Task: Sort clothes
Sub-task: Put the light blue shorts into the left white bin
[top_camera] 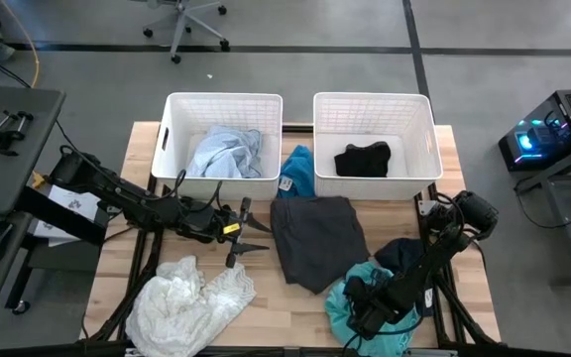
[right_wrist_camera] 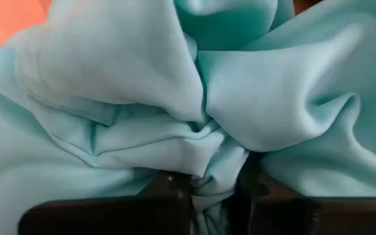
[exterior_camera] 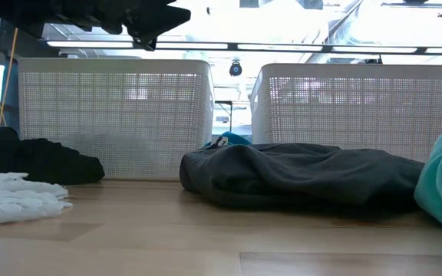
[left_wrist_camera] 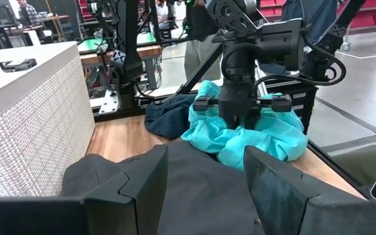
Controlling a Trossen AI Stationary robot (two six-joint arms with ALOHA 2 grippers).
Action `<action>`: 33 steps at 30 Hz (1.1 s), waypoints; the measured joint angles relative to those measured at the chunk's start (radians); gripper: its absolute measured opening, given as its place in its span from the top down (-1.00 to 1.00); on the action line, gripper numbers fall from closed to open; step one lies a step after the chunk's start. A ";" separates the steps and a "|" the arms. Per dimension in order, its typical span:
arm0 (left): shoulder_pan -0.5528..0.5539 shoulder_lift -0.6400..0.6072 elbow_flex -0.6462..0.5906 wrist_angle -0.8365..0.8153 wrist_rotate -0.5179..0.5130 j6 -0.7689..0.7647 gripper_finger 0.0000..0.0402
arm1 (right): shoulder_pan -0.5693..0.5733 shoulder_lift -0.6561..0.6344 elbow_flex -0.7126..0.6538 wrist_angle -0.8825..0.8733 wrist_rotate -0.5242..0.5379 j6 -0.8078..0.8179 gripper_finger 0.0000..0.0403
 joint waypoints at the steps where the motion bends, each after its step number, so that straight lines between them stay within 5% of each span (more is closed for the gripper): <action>1: -0.004 0.000 0.000 -0.003 -0.003 -0.004 0.05 | 0.000 -0.012 -0.004 0.002 0.000 0.013 0.85; 5: -0.020 0.000 0.000 -0.034 -0.028 -0.001 0.05 | 0.007 -0.085 -0.012 -0.003 0.079 0.102 0.85; 11: -0.024 0.000 0.000 0.005 -0.127 -0.051 0.05 | 0.045 -0.213 0.046 -0.129 0.461 0.072 0.85; 26: -0.084 -0.061 0.000 0.010 -0.145 0.014 0.05 | 0.042 -0.314 0.576 -0.370 1.262 -0.740 0.87; 33: -0.133 -0.137 0.000 -0.104 -0.322 0.056 0.05 | -0.028 -0.332 0.807 -0.522 1.353 -0.971 0.85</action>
